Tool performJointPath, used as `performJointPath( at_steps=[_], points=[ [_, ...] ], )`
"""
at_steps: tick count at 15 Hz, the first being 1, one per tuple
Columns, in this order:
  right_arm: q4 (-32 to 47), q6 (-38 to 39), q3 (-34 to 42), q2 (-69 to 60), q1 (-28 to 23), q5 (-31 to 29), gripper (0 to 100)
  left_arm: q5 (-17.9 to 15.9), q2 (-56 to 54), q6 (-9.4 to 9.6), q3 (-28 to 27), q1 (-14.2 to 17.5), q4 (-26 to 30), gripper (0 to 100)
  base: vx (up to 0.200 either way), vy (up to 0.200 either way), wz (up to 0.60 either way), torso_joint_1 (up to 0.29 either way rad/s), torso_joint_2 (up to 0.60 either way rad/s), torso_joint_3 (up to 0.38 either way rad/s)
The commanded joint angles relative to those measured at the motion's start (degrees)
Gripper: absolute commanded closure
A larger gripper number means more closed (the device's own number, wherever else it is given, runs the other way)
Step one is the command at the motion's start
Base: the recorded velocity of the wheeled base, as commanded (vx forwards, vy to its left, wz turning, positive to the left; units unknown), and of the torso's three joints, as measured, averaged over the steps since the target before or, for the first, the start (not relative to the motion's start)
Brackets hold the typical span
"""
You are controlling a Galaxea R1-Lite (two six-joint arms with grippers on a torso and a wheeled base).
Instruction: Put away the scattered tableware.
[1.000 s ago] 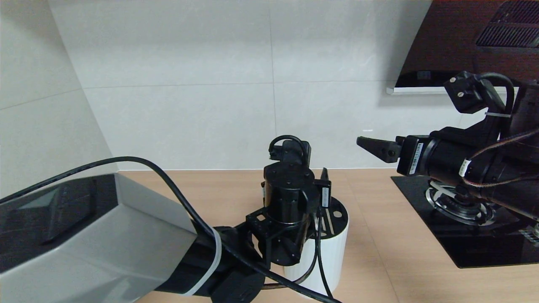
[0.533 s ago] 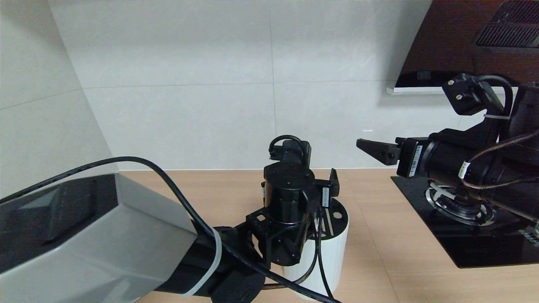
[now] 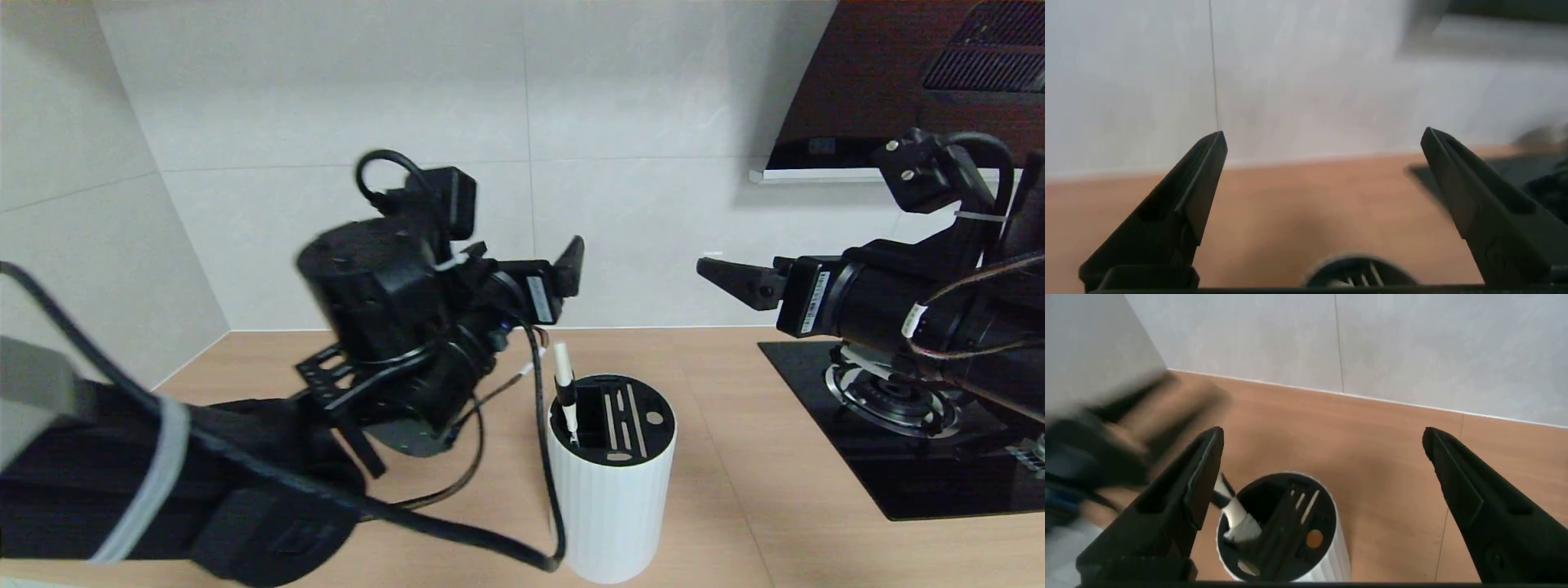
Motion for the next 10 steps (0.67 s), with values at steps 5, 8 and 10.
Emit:
performJointPath(
  at_steps=[5, 8, 10],
  points=[
    [-0.2, -1.3, 14.0, -18.0, -5.3, -3.6, 0, -11.2, -43.1, 0.03, 21.0, 9.9, 15.7, 0, 0.0, 0.0, 0.0, 0.0, 0.0, 0.0],
    [0.6, -2.0, 22.8, -32.8, -8.3, -3.7, 0, -11.2, -58.6, 0.03, 23.6, 15.5, 29.3, 0, 0.0, 0.0, 0.0, 0.0, 0.0, 0.0],
    [3.1, -3.2, 26.5, -41.1, -11.8, -3.7, 0, -11.5, -69.2, -0.14, 25.0, 18.9, 39.9, 0, 0.0, 0.0, 0.0, 0.0, 0.0, 0.0]
  ],
)
